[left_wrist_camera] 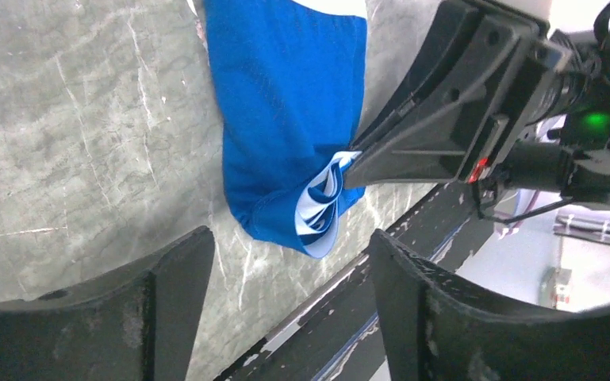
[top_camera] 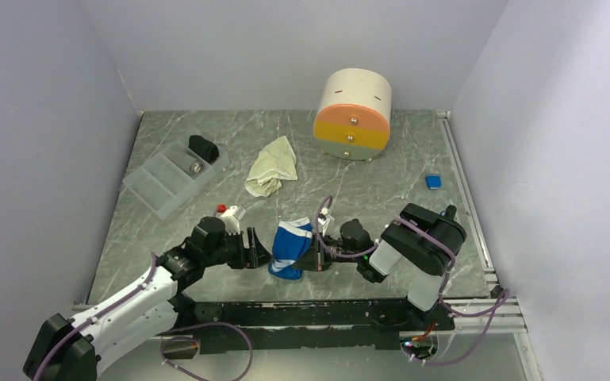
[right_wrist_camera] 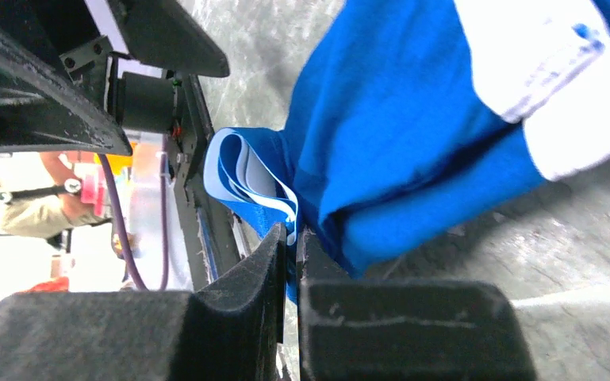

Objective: Roll the underwear
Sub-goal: Roll the underwear to the center of the board.

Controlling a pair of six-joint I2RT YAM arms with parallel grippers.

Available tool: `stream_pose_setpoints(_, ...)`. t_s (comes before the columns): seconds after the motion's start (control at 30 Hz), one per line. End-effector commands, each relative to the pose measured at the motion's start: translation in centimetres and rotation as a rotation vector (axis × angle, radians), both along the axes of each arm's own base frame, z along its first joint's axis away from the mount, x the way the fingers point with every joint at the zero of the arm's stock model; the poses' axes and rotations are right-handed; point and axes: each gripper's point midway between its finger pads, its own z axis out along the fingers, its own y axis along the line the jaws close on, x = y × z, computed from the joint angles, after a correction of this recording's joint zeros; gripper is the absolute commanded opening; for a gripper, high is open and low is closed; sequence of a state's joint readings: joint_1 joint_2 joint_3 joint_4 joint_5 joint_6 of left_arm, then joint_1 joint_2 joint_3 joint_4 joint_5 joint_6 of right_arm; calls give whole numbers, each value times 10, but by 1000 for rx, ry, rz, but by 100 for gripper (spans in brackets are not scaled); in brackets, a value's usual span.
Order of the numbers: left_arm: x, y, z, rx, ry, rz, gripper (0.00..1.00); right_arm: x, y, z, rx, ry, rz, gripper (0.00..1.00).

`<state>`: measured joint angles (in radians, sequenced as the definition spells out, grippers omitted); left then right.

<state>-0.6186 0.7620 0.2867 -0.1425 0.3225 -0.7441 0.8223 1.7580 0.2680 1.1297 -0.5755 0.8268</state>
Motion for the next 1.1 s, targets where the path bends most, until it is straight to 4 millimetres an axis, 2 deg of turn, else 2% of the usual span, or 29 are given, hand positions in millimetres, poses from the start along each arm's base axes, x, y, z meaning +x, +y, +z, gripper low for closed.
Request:
stream_pose_setpoints(0.0,0,-5,13,13,-57,-89,69,6,7,14,87,86,-19,4)
stream_pose_setpoints(0.2,-12,-16,16,-52,-48,-172,33,13,5,6,66,126,-46,7)
stream_pose_setpoints(0.3,-24,-25,15,-107,-14,-256,22,15,2,0,32,137,-65,8)
stream_pose_setpoints(0.5,-34,-36,13,-126,10,-341,11,22,-2,-6,-15,143,-93,9)
stream_pose_setpoints(0.63,-36,-44,10,-133,25,-357,10,25,-3,-10,-29,148,-93,10)
stream_pose_setpoints(0.73,-24,-50,10,-140,14,-303,10,24,-2,-11,-30,152,-85,10)
stream_pose_setpoints(0.93,4,-49,2,-81,-33,-192,7,23,-5,-10,-17,164,-90,14)
stream_pose_setpoints(1.07,11,-46,-19,-15,-30,-177,5,21,-6,-4,4,160,-83,17)
